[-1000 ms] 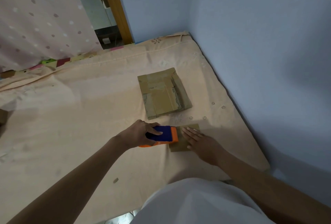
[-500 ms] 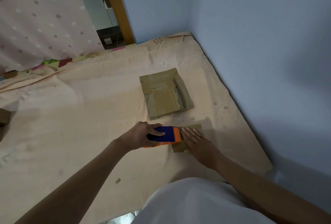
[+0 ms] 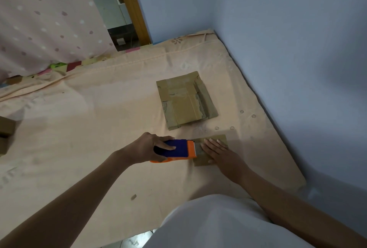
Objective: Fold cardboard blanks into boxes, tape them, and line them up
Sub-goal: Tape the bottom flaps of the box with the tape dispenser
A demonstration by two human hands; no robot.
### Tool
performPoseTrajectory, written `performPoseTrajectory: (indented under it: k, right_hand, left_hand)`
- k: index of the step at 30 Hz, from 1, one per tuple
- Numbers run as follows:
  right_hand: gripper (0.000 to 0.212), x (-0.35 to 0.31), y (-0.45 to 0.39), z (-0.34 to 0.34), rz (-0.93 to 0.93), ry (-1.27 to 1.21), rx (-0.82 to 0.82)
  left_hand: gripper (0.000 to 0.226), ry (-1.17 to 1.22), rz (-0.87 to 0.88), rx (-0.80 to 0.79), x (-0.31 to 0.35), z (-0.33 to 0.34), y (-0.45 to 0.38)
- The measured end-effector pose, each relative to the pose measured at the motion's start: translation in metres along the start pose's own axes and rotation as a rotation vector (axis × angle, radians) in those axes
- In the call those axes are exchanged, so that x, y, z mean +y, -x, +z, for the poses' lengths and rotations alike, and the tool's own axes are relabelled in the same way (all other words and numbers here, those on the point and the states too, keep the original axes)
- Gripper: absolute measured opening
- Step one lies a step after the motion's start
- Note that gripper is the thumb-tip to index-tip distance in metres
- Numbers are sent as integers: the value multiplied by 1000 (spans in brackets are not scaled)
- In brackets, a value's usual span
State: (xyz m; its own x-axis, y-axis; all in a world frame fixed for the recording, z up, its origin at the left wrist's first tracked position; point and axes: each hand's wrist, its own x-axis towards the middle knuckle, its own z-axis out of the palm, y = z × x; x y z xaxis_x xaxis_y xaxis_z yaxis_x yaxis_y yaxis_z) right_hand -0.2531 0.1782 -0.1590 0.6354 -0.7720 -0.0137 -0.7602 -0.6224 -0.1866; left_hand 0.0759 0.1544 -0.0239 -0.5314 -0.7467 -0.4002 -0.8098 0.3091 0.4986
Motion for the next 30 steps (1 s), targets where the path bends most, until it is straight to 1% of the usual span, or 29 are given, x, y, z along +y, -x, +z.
performPoseTrajectory:
  k: [6, 13, 16, 19, 21, 25, 28, 30]
  right_hand:
    - [56, -1, 2, 2, -14, 10, 11]
    - [51, 8, 11, 1, -73, 93, 102]
    - [49, 17, 23, -8, -60, 129, 139]
    - [47, 11, 28, -13, 6, 140, 178]
    - [51, -4, 18, -15, 27, 111, 175]
    - [60, -23, -8, -16, -68, 75, 82]
    - [61, -22, -13, -11, -36, 30, 29]
    - [60, -23, -11, -8, -22, 4, 27]
  left_hand:
    - [45, -46, 16, -20, 2, 10, -6]
    - [44, -59, 35, 1, 6, 18, -9]
    - [44, -70, 23, 7, 5, 20, -10]
    - [43, -55, 25, 19, 4, 22, -9]
    - [43, -48, 35, 32, 3, 22, -8]
    - [43, -50, 54, 32, 2, 20, -7]
    - [44, -34, 57, 38, 0, 20, -5]
    - [43, -9, 62, 44, 0, 21, -5]
